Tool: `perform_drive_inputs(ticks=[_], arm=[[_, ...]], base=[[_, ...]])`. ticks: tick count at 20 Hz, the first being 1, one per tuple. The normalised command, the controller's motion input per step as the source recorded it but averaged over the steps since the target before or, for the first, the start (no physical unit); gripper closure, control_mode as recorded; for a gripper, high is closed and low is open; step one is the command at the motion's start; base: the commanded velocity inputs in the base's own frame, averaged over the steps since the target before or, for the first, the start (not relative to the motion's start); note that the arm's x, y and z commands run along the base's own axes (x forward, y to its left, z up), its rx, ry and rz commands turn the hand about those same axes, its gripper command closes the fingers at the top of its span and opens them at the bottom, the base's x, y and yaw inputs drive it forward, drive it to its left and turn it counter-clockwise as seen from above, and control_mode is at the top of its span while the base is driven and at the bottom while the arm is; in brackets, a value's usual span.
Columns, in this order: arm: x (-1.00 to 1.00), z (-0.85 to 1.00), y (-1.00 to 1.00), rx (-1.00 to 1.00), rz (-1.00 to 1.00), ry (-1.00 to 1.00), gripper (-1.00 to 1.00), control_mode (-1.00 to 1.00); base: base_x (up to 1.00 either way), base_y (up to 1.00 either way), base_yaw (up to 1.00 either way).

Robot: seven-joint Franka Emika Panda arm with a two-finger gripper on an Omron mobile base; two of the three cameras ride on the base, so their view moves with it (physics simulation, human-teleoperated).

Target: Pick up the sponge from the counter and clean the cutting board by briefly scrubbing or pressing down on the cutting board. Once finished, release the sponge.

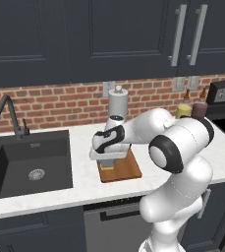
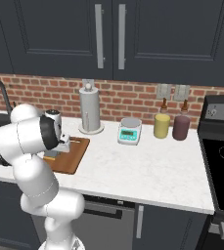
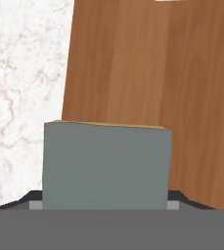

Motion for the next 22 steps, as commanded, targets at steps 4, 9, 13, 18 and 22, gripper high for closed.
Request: perform_drive_inputs(ticks=[4, 9, 13, 18, 22], arm=[[-0.03, 0.0, 0.0, 0.0, -0.05, -0.02, 1.0, -1.0], [-0.18, 0.0, 0.0, 0.0, -0.06, -0.02, 1.0, -1.0], [-0.01, 0.0, 0.0, -0.01, -0.01, 0.0, 1.0, -1.0], [0.42, 0.0, 0.0, -0.02, 0.0, 0.05, 1.0, -1.0], [0.75, 0.0, 0.0, 0.0, 0.0, 0.11, 1.0, -1.0]], base=[[0.0, 0.0, 0.0], [0.0, 0.0, 0.0], [0.0, 0.0, 0.0], [0.0, 0.0, 0.0], [0.0, 0.0, 0.0]])
